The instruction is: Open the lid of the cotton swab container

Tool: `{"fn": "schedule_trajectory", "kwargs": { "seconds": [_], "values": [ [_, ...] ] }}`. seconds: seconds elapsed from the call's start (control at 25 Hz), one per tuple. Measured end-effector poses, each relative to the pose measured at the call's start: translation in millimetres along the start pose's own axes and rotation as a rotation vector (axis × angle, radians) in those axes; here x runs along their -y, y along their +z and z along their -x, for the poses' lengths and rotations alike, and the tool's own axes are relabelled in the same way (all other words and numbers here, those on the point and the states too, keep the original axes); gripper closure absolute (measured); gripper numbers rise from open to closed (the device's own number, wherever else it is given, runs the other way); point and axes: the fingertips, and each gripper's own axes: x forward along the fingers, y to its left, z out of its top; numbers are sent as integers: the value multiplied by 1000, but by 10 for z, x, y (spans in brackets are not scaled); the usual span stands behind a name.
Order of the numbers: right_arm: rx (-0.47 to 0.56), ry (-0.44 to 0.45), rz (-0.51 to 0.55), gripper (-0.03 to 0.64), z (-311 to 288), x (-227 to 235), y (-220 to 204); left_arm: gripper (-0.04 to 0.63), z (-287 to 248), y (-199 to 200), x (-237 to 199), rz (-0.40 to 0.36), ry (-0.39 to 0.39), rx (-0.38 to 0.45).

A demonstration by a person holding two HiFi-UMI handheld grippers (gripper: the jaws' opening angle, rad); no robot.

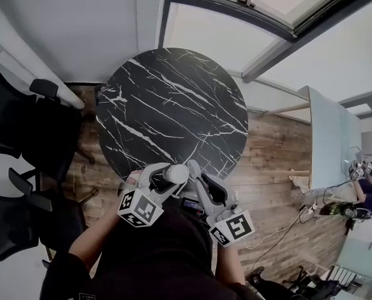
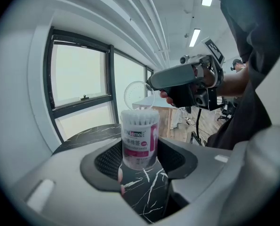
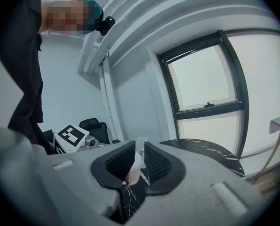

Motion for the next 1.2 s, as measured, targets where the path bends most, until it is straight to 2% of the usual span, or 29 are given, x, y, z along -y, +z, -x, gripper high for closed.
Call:
{"fn": "schedule_trajectory", "kwargs": {
  "seconds": [0.2, 0.4, 0.84, 1.2],
  "values": [
    [14, -1, -57, 555, 15, 65, -9, 356, -16, 3, -7, -8, -7, 9],
    [42, 14, -162, 555, 35, 146, 25, 356, -28, 42, -19, -13, -18, 46],
    [66, 88, -347, 555, 56, 274, 82, 356, 8, 133, -49, -3, -63, 133],
    [49, 81, -375, 555, 60, 364, 5, 356, 81, 129, -47, -5, -76, 164]
  ]
}}
